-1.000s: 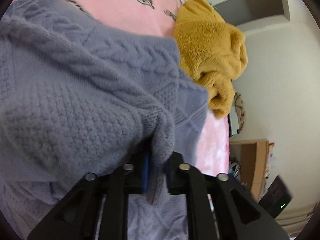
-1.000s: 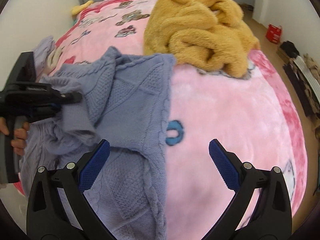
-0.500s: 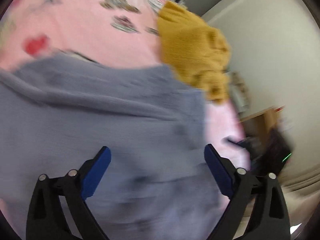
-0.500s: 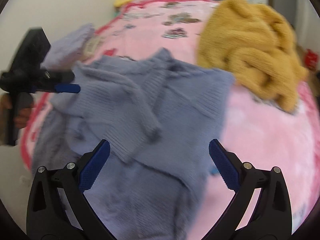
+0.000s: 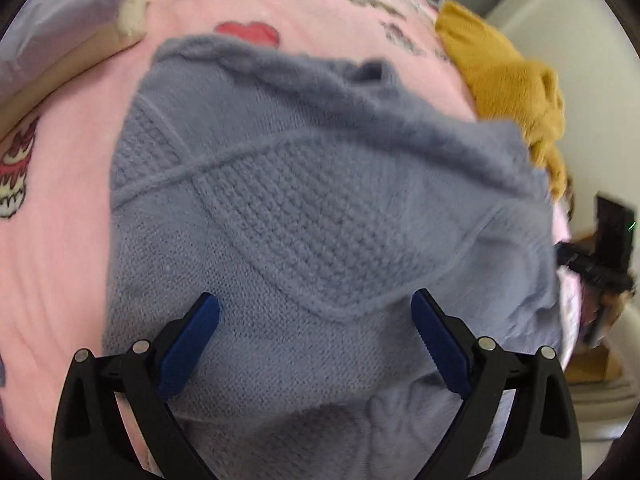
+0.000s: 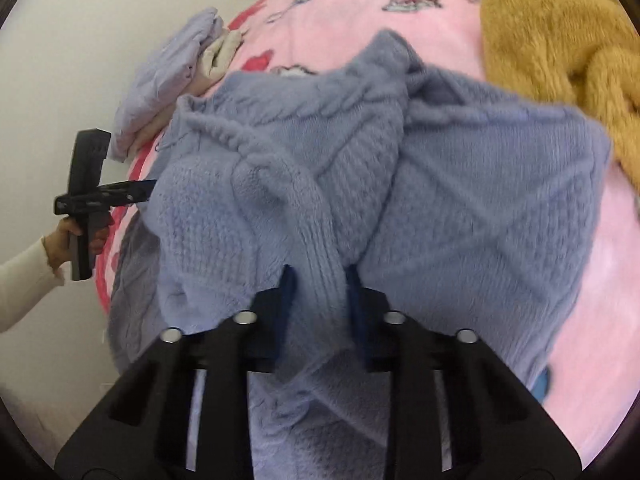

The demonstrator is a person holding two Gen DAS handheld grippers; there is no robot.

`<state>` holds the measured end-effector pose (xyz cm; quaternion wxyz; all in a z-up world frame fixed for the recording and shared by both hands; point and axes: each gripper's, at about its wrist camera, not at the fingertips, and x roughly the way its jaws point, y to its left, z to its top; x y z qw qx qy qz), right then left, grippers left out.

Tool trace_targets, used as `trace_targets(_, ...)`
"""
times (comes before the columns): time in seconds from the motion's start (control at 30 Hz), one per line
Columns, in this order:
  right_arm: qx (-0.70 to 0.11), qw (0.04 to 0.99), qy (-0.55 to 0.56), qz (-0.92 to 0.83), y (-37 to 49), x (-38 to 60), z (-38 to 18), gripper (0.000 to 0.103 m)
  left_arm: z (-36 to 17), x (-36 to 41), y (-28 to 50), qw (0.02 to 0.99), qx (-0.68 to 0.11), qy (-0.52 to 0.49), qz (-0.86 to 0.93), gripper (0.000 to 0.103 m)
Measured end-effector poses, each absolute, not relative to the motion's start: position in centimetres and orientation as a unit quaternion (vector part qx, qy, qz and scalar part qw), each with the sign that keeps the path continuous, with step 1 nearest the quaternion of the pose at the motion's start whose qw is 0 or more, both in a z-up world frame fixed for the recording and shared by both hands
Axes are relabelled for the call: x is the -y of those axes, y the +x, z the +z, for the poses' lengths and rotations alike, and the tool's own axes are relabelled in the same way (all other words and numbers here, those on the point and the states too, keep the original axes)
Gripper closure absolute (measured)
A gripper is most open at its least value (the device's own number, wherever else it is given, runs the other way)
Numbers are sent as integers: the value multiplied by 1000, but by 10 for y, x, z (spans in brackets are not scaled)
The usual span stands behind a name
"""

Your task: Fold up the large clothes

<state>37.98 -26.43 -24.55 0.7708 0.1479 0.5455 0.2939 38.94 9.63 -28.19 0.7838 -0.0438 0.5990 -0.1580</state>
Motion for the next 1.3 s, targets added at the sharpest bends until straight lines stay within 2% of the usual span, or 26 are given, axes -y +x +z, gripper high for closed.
trace_targets(0.1, -539, 773, 177, 285, 377, 274, -225, 95, -287, -89, 389, 791, -592, -15, -156, 5)
trace_targets(0.27, -523, 795, 132, 278, 400, 274, -167, 96, -283, -88, 386, 799, -583, -32, -143, 5)
trace_targets(0.43, -569, 767, 148, 259, 456, 279, -136, 96, -274, -82, 371, 820, -555, -35, -136, 5)
trace_targets(0.57, -674, 704, 140, 177, 477, 288, -173, 96, -278, -68, 369, 824, -553, -4, -122, 5)
trace_targets(0.67, -713, 666, 170, 136, 473, 300, -214, 95, -281, -71, 370, 826, -550, -12, -120, 5)
trace_targets(0.73, -710, 667, 184, 130, 467, 303, -238, 95, -281, -75, 369, 826, -550, -14, -122, 5)
trace_targets(0.83, -715, 673, 157, 111, 462, 293, -261, 87, -286, -75, 373, 824, -551, -7, -129, 5)
trace_targets(0.93, -701, 694, 128, 108, 459, 280, -261, 71, -288, -76, 376, 822, -554, -8, -130, 4)
trace_targets(0.97, -692, 703, 122, 109, 457, 277, -255, 63, -287, -76, 377, 822, -555, -10, -130, 4)
trace_targets(1.07, -628, 771, 58, 93, 436, 268, -220, 24, -274, -81, 372, 834, -534, -22, -140, 5)
trace_targets(1.17, -506, 855, 29, 113, 391, 258, -181, 24, -257, -88, 357, 858, -492, -19, -150, 5)
trace_targets(1.23, -453, 882, -7, 133, 362, 244, -174, 33, -258, -88, 350, 855, -496, 5, -153, 5)
trace_targets(1.27, -445, 883, -23, 146, 355, 236, -175, 42, -261, -87, 349, 849, -505, 11, -155, 5)
trace_targets(1.3, -450, 877, -29, 163, 350, 226, -180, 45, -266, -87, 348, 844, -512, 14, -157, 5)
